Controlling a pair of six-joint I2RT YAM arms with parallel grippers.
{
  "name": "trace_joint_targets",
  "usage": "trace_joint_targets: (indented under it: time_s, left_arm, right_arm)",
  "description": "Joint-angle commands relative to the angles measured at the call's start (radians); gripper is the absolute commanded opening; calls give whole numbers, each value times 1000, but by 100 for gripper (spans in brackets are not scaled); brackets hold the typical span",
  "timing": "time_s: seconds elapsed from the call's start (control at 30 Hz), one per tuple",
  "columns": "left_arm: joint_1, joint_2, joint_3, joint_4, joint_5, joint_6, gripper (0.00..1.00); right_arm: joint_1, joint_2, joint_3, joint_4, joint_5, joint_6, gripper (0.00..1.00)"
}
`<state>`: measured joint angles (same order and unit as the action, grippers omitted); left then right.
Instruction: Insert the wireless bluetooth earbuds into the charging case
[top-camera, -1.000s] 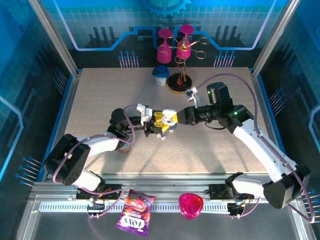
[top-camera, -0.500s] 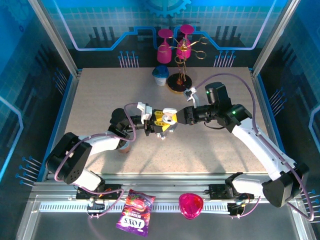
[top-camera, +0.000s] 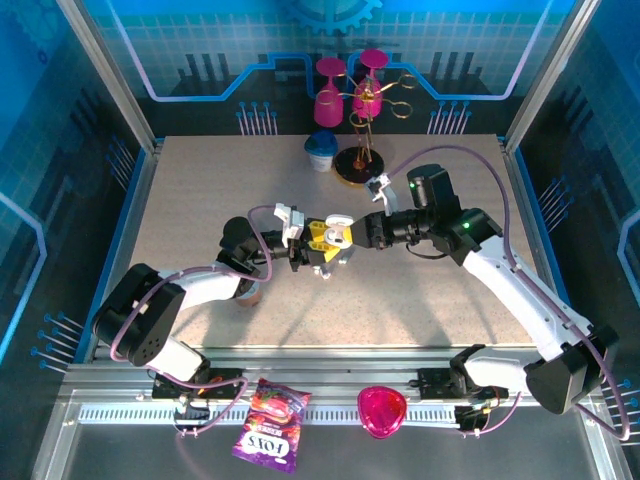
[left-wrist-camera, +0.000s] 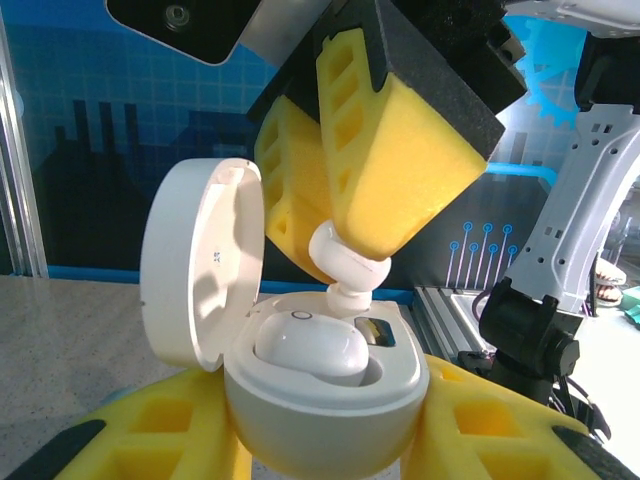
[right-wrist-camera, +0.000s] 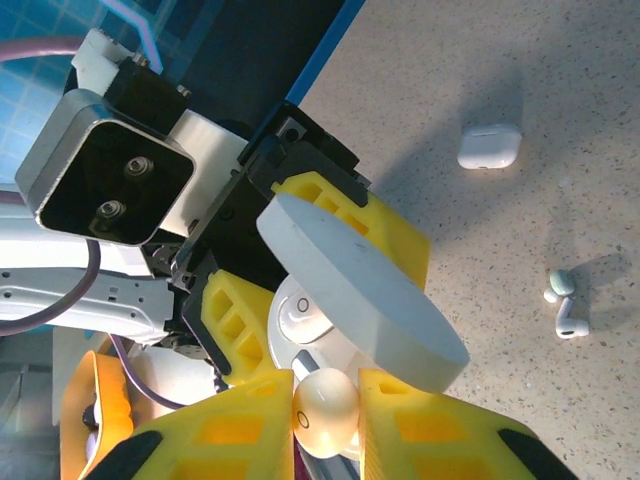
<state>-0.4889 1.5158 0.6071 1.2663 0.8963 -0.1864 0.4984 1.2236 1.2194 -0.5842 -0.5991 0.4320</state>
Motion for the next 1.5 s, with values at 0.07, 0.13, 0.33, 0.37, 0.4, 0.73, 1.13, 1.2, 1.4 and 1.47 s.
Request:
trace_joint_targets:
  time_s: [0.07,0.13,0.33,0.37,0.4,0.73,1.13,1.2,1.4,1.47]
  left_arm:
    - [-6,-2,32,62,20,-19,22]
    - [-6,-2,34,63,21,-21,21]
    - [-6,1,36,61,20,-16,22]
    - [-7,3,34,60,18,-13,21]
    - [-6,3,33,61,17,-9,22]
    - [-6,10,27,67,12,10,21]
    - [-7,17,23,130,55,10,21]
    - [-6,15,23,134,58,7,21]
    - [-5,16,20,134,40,7,22]
    - [-6,15,21,134,33,7,22]
  right_arm:
    - [15,6,31,-31,49,-25,23]
    - [17,7,33,-29,50,-24,24]
    - [18,-2,45,-35,54,-24,32]
    - [19,-6,48,-37,56,-25,34]
    - [19,-12,48,-39,58,-27,36]
    - [11,-119,-2,13,119,-13,72]
    - [-69,8,131,-83,108,191,89]
    - [-61,51,173,-142,123,170,89]
    - [-49,59,167,-160,93,143,90]
    - [-48,44,142,-155,82,142,89]
